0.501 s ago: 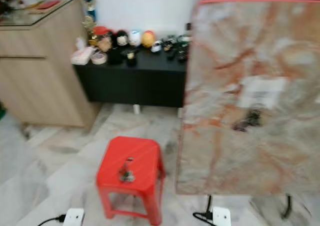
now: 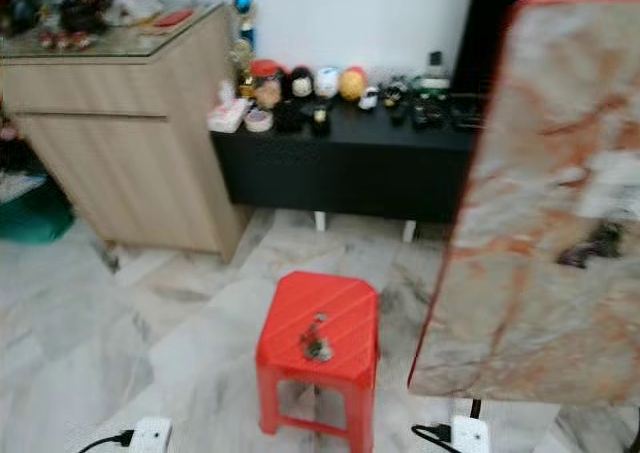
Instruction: Hang keys on a hook
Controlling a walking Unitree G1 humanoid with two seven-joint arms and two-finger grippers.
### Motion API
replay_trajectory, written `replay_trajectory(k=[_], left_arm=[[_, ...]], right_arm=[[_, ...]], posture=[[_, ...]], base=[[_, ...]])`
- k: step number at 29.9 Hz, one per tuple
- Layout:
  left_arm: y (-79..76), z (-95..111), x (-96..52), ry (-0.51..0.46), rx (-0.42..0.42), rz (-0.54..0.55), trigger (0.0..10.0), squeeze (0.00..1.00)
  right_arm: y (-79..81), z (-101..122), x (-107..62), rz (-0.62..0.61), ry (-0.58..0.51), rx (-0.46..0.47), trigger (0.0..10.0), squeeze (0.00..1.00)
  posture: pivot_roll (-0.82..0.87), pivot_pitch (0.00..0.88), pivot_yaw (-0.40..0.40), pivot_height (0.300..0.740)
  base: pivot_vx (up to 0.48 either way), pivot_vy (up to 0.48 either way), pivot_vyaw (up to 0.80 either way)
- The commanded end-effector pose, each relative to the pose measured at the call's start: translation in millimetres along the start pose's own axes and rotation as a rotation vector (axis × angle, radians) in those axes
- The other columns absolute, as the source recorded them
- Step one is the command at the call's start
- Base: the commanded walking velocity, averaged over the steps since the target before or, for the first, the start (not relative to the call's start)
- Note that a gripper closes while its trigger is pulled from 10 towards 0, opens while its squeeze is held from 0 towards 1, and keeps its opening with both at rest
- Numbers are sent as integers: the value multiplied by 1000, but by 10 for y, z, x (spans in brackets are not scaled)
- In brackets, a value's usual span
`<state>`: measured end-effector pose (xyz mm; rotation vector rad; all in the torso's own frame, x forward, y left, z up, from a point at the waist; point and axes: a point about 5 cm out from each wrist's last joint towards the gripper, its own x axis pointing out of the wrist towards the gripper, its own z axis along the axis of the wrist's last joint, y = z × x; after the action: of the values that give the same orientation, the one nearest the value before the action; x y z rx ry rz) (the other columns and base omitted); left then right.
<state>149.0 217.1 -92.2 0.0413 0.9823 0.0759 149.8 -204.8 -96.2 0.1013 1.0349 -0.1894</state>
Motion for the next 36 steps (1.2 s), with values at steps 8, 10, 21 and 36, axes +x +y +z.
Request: replay_trajectory(k=[8, 10, 21, 36], left_arm=[[-46, 26, 12, 0, 3, -13, 10000, 0], [-45, 28, 13, -1, 2, -12, 10000, 0], [-67, 35, 16, 6, 57, -48, 10000, 0], [-3, 140, 26, -20, 106, -68, 10000, 0]], right_arm=[[-103, -11, -11, -21, 2, -4, 10000, 0], [-101, -7, -10, -21, 1, -4, 10000, 0], [-133, 14, -10, -36, -6, 22, 10000, 0], [-107, 31, -5, -31, -14, 35, 10000, 0]], posture=[[35, 0, -2, 740], [35, 0, -2, 740], [37, 0, -10, 740], [36, 0, -12, 740]], base=[[0, 387, 0], [0, 388, 0], [0, 298, 0], [0, 0, 0]])
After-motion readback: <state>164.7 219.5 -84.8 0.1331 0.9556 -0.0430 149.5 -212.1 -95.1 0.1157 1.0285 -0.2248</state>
